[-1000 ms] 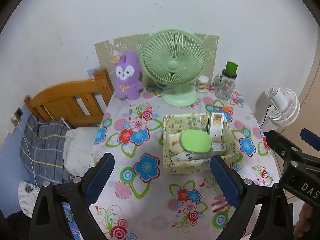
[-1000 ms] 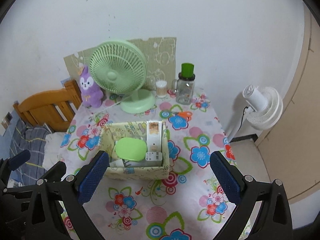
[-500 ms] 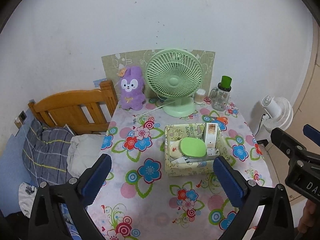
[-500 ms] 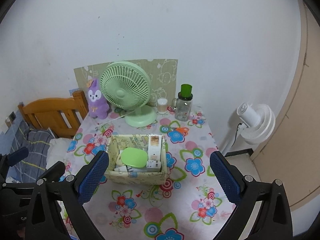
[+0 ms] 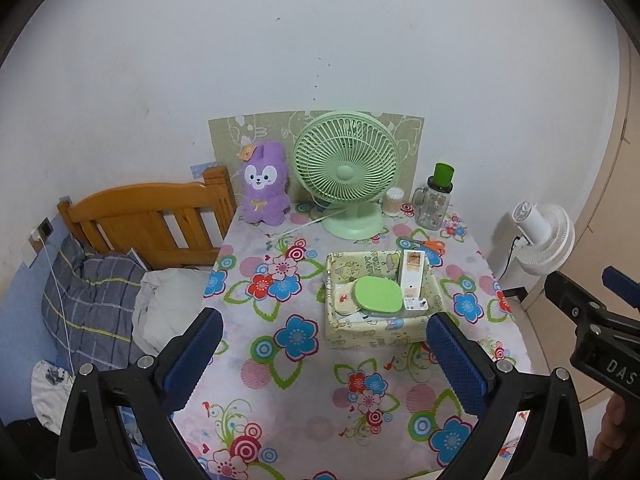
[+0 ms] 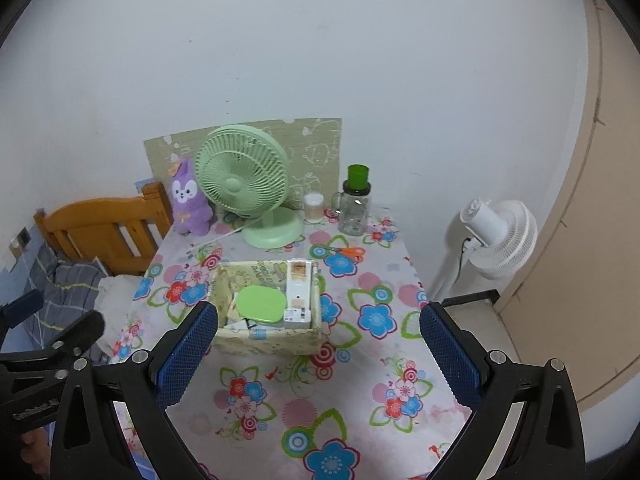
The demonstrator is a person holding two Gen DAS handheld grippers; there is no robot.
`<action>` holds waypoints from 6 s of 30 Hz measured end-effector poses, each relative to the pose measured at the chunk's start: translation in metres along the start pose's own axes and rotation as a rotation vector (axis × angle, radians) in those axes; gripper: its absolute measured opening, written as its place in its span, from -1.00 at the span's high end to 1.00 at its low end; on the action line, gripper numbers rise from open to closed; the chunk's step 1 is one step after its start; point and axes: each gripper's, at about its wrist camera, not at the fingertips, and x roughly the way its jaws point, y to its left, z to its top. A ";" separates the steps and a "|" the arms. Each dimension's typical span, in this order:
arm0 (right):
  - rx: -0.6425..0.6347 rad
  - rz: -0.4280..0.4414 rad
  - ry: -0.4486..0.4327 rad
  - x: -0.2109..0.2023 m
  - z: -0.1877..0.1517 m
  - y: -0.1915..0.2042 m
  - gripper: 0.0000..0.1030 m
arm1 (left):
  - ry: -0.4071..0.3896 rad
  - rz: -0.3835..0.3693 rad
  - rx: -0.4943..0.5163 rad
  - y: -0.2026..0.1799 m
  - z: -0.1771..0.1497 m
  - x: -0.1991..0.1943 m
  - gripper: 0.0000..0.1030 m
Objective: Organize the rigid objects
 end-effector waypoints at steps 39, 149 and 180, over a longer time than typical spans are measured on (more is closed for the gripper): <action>0.021 0.008 -0.040 -0.021 -0.001 -0.005 -0.98 | -0.034 0.019 -0.014 -0.006 0.001 -0.020 -1.00; 0.052 0.008 -0.064 -0.014 0.003 0.003 -0.98 | -0.036 -0.011 0.030 -0.015 0.005 -0.009 -1.00; 0.049 0.011 -0.056 -0.012 0.004 0.005 -0.98 | -0.024 -0.015 0.022 -0.015 0.004 -0.005 -1.00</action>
